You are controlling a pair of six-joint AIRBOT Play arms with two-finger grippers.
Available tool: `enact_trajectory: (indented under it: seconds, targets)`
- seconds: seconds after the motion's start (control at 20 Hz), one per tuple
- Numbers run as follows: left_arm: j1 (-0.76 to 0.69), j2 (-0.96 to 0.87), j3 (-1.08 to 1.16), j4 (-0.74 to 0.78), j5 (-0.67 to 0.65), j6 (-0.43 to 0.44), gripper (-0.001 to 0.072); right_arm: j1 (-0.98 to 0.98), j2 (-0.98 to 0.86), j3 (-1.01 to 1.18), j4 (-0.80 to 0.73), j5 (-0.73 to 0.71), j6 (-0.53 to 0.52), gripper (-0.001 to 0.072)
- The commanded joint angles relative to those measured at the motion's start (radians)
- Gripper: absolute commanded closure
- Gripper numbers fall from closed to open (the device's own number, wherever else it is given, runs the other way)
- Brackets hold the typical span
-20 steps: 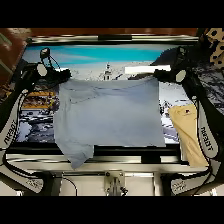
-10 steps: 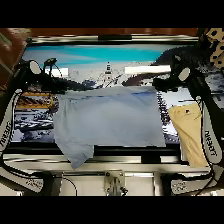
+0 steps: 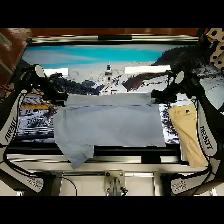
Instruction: Fold the shirts.
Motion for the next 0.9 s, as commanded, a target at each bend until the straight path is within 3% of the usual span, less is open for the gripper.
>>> enact_trajectory:
  seconds: [0.0,0.55,0.6,0.65,0.7,0.75,0.85]
  targets:
    - [0.000,-0.035,0.000,0.018,-0.057,-0.010,0.0669,0.001,-0.013,0.000,-0.015,0.038,0.008,0.0652]
    - [0.002,-0.049,0.002,0.096,-0.014,-0.031,0.0668,0.001,-0.038,0.000,-0.083,0.012,0.045,0.0651]
    - [0.002,-0.049,0.002,0.093,-0.011,-0.034,0.0667,0.001,-0.039,0.000,-0.070,0.014,0.044,0.0624]
    - [0.001,-0.048,0.003,0.093,-0.011,-0.034,0.0584,0.001,-0.037,0.000,-0.050,0.013,0.040,0.0515]
    - [0.001,-0.045,0.003,0.081,-0.014,-0.034,0.0359,0.000,-0.033,0.000,-0.019,0.013,0.016,0.0313]
    - [0.002,-0.037,0.003,0.066,-0.017,-0.033,0.0267,0.000,-0.024,0.003,0.009,0.022,-0.019,0.0212]
    - [0.002,0.002,0.003,0.036,-0.019,-0.031,0.0261,0.001,0.009,0.025,0.022,0.069,-0.060,0.0197]
